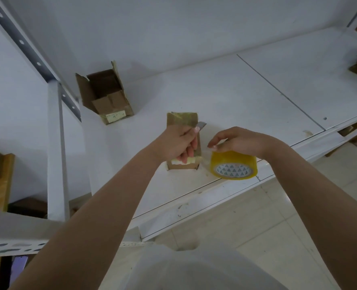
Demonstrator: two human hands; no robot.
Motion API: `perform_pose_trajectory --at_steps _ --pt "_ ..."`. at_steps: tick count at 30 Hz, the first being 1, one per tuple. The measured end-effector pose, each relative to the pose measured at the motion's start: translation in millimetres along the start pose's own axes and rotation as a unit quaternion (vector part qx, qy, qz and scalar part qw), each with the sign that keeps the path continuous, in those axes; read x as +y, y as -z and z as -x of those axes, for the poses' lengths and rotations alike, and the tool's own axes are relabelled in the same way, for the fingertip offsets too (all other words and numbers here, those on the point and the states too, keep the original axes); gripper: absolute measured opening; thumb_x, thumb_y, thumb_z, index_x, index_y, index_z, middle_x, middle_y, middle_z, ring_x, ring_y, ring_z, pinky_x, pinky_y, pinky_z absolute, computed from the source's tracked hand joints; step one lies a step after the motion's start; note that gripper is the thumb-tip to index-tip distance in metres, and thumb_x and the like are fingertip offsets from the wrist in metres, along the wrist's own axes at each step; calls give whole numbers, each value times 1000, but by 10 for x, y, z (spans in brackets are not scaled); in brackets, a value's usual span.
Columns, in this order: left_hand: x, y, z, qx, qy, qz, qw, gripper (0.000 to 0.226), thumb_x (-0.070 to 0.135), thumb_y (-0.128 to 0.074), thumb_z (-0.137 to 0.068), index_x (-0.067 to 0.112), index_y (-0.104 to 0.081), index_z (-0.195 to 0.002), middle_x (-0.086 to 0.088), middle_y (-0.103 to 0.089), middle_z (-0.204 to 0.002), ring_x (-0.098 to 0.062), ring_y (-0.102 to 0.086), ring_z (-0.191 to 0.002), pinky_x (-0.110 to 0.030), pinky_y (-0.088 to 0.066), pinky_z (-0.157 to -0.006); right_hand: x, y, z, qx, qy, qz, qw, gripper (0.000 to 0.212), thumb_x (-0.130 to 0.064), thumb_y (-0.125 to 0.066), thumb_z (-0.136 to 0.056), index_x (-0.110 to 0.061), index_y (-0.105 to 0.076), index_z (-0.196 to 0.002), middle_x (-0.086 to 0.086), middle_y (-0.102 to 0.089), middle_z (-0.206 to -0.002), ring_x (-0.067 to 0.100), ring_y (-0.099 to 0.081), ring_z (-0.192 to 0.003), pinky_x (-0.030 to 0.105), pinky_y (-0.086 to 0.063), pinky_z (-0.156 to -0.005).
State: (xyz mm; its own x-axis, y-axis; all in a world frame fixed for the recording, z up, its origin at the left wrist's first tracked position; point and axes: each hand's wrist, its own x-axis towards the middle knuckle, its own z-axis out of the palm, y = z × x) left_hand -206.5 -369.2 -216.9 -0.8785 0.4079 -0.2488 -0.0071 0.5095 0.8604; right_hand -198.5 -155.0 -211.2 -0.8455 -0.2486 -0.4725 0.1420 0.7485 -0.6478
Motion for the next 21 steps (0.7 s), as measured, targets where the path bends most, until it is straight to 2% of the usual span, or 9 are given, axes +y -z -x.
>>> perform_pose_trajectory --at_steps 4,6,8,9,11,13,17,19,21 --pt "-37 -9 -16 23 -24 -31 999 47 36 -35 -105 10 -56 -72 2 -60 -51 -12 -54 -37 -16 -43 -42 50 43 12 18 11 1 1000 14 -43 -67 -86 -39 -71 -99 -13 -63 -104 13 -63 -94 32 -53 -82" --pt "-61 -18 -12 30 -24 -32 999 47 35 -35 -105 9 -56 -73 1 -60 -51 -13 -52 -37 -16 -41 -43 56 47 -20 37 -10 94 995 21 -53 -65 -84 -38 -68 -99 -12 -62 -107 13 -61 -97 32 -49 -83" --pt "-70 -16 -7 35 -23 -24 999 46 34 -35 -105 7 -56 -74 0 -60 -51 -13 -52 -37 -18 -41 -44 75 57 -17 51 -57 223 972 37 -69 -59 -79 -38 -65 -98 -12 -59 -104 15 -56 -99 36 -45 -86" --pt "-66 -14 -4 36 -24 -23 999 45 34 -36 -105 7 -55 -75 0 -61 -52 -14 -52 -37 -20 -41 -45 87 71 -4 54 -70 252 964 43 -75 -56 -77 -38 -64 -97 -13 -57 -101 15 -55 -99 36 -43 -85" --pt "-51 -6 2 22 -34 -36 999 43 35 -35 -105 8 -54 -77 0 -61 -54 -15 -55 -40 -21 -42 -47 118 104 25 44 -53 220 973 42 -77 -54 -76 -42 -65 -95 -20 -55 -93 11 -56 -96 35 -42 -85" --pt "-11 3 11 -15 -50 -100 994 44 39 -34 -104 13 -54 -75 7 -61 -57 -12 -60 -47 -19 -42 -53 145 129 67 33 -15 150 988 31 -70 -57 -80 -43 -68 -93 -22 -59 -92 4 -58 -91 36 -46 -89" --pt "150 -16 18 -81 -32 -303 949 50 53 -28 -100 26 -52 -65 19 -57 -54 -3 -62 -57 -27 -37 -62 159 120 132 37 6 97 995 17 -51 -60 -89 -42 -74 -91 -25 -64 -92 4 -60 -94 37 -48 -93" --pt "268 -75 -13 -94 -9 -385 918 53 57 -24 -99 26 -52 -67 13 -59 -57 -5 -61 -60 -28 -34 -60 166 102 143 58 5 80 995 15 -48 -61 -90 -43 -75 -90 -23 -66 -94 6 -60 -95 36 -48 -91" --pt "360 -145 -47 -99 2 -458 884 55 57 -19 -100 24 -53 -71 7 -60 -62 -9 -59 -64 -28 -32 -57 167 82 143 85 3 83 993 15 -50 -61 -89 -45 -75 -89 -25 -65 -92 4 -59 -94 31 -45 -84"
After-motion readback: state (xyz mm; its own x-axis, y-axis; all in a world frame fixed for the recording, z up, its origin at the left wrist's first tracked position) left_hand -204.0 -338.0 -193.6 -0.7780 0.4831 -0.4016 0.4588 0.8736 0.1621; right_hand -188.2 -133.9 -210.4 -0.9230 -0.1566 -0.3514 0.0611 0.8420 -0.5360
